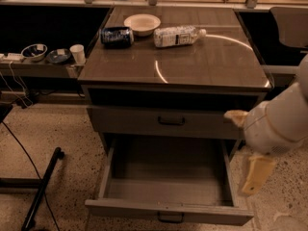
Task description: Close middle drawer
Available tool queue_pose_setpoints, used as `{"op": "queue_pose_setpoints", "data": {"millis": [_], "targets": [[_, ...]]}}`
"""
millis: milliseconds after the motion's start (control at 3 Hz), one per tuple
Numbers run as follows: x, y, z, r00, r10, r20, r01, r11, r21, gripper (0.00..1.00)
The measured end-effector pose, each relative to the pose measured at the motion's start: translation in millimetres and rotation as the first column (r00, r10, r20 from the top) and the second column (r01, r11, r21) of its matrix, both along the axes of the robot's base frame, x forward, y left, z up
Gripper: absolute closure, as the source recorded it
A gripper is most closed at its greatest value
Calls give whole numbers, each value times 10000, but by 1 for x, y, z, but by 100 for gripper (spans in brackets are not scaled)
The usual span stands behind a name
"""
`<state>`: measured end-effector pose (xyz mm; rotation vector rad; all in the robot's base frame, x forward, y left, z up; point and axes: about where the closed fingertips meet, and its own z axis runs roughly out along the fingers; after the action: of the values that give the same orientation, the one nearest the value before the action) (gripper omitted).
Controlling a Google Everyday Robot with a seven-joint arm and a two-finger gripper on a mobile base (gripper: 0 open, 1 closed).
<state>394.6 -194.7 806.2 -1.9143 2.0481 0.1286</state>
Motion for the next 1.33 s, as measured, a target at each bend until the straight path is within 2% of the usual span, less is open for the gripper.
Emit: {"op": "queue_pose_setpoints", "data": {"millis": [333, 667, 1000, 1333], "targets": [[-26, 11, -77, 9956, 519, -785, -440, 9941, 994, 0], [-29, 12, -88, 9942, 618, -881, -517, 9923, 1125, 0], [-26, 13, -132, 9858, 704, -1522, -418, 9821, 1835, 0], [-45, 19, -207, 9802, 733, -1838, -91, 9445, 3283, 0]]}}
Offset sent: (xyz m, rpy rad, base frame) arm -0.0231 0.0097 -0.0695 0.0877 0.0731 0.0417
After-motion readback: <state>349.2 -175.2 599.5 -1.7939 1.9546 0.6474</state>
